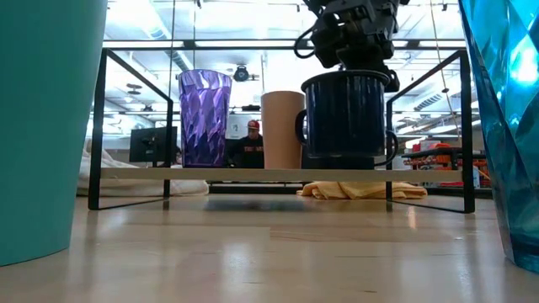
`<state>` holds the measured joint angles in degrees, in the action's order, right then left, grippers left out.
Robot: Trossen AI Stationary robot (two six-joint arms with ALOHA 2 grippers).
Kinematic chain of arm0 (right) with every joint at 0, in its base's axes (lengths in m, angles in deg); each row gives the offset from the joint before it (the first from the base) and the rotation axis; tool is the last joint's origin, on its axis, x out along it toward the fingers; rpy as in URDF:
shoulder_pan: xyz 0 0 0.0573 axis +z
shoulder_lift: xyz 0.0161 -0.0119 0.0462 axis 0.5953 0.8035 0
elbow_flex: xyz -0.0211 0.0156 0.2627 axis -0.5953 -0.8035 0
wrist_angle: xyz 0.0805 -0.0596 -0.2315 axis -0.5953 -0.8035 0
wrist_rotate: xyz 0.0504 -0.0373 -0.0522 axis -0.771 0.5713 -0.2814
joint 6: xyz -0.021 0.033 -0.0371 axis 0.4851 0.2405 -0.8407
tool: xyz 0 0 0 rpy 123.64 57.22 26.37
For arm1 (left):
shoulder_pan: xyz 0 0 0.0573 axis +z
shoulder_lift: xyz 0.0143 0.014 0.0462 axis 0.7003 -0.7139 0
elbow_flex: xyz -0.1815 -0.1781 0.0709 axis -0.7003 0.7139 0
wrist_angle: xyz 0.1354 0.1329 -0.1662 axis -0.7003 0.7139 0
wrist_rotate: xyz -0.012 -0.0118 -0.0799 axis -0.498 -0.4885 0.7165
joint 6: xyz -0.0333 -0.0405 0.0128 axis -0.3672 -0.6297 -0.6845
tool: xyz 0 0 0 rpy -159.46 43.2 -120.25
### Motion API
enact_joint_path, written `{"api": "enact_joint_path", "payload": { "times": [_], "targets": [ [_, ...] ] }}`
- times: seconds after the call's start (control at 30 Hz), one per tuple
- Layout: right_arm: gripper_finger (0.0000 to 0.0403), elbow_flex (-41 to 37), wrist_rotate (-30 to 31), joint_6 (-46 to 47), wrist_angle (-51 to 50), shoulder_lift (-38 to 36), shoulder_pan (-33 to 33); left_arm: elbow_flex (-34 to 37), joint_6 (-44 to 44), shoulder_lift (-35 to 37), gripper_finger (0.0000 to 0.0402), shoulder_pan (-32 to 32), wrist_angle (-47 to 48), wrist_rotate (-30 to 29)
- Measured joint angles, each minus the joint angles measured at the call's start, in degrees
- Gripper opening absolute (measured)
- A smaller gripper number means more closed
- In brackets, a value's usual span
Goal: Stack small to large cups/mugs on shelf
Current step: Put the blue mug on the shelf
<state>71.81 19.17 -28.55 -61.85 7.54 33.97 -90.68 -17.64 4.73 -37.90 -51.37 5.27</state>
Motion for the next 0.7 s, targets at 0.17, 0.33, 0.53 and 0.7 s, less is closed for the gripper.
{"api": "enact_joint_path", "payload": {
  "times": [0.17, 0.33, 0.53, 0.7],
  "targets": [
    [0.0017, 0.00, 0.22, 0.02, 0.14, 0.00, 0.00, 0.00, -0.02, 0.01, 0.0094, 0.01, 0.01, 0.00],
    [0.0017, 0.00, 0.22, 0.00, 0.15, 0.00, 0.00, 0.00, -0.02, 0.01, 0.0094, -0.01, -0.01, -0.01],
    [0.0018, 0.00, 0.24, 0.02, 0.20, 0.00, 0.00, 0.00, -0.02, -0.01, 0.0094, -0.01, 0.01, 0.00],
    [0.0030, 0.00, 0.24, 0.36, 0.19, 0.00, 0.00, 0.01, -0.03, 0.01, 0.0094, 0.00, 0.00, 0.00]
  ]
}}
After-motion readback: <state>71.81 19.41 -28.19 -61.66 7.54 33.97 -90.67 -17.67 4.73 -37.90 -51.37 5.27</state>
